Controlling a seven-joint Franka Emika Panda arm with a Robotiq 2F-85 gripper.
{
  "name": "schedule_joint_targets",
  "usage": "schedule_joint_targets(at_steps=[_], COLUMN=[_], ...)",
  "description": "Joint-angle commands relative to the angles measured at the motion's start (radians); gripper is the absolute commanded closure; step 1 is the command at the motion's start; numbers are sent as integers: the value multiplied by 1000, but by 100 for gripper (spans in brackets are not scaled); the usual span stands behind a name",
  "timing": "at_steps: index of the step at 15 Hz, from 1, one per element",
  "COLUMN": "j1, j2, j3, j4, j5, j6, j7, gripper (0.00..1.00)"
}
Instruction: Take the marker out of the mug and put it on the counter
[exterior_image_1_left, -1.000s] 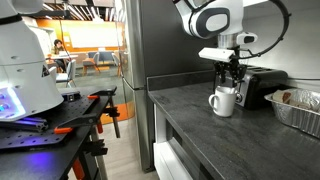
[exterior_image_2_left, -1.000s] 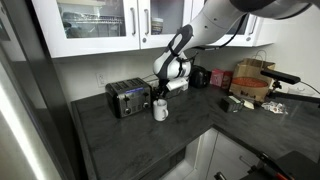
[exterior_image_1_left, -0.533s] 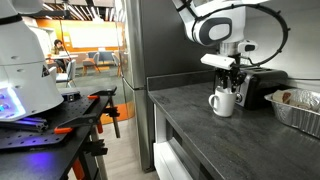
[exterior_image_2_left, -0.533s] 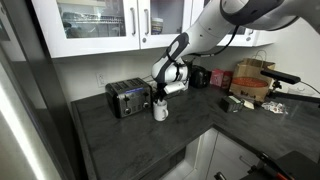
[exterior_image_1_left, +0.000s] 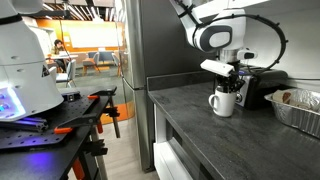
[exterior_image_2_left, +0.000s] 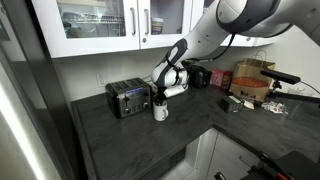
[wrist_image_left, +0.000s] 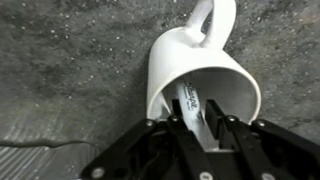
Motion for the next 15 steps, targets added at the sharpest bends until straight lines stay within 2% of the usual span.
schedule_joint_targets(at_steps=[1,3,7,9,15], j1=[2,4,-6,-17,-12], j2=[16,4,-76,-123,-315], j3=[-4,-6,10,24,-28], j4=[34,24,-46,-91,-296], j5=[-25,-27,-27,-19,-11], j6=[-12,-13,-19,9,165], j7=[31,32,16,9,86], gripper=[99,94,94,94,94])
